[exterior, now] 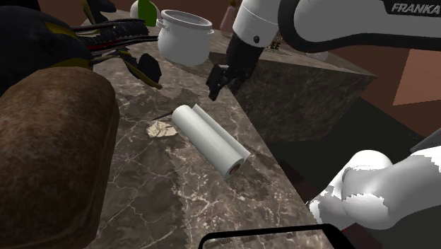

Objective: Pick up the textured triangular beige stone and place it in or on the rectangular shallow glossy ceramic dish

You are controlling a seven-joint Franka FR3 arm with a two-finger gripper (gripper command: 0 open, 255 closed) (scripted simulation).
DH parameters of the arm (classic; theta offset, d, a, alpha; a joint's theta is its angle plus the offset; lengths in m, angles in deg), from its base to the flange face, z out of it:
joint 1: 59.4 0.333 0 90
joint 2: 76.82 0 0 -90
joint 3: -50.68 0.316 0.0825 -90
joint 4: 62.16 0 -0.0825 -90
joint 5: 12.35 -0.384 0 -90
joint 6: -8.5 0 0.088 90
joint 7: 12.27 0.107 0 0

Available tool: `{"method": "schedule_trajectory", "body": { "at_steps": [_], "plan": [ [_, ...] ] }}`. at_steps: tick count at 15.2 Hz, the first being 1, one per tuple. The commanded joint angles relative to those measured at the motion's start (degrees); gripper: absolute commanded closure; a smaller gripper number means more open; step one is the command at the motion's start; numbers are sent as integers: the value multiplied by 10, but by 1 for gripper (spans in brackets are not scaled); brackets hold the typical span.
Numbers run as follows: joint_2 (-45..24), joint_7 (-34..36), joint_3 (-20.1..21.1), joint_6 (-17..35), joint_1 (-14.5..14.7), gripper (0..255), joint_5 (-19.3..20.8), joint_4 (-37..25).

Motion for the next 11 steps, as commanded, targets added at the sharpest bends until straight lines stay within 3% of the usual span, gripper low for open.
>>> {"method": "schedule_trajectory", "body": {
  "at_steps": [1, 11],
  "plan": [
    [-23, 21, 22, 13, 6, 0, 1, -14],
    [-180, 137, 131, 55, 22, 0, 63, -134]
  ]
}}
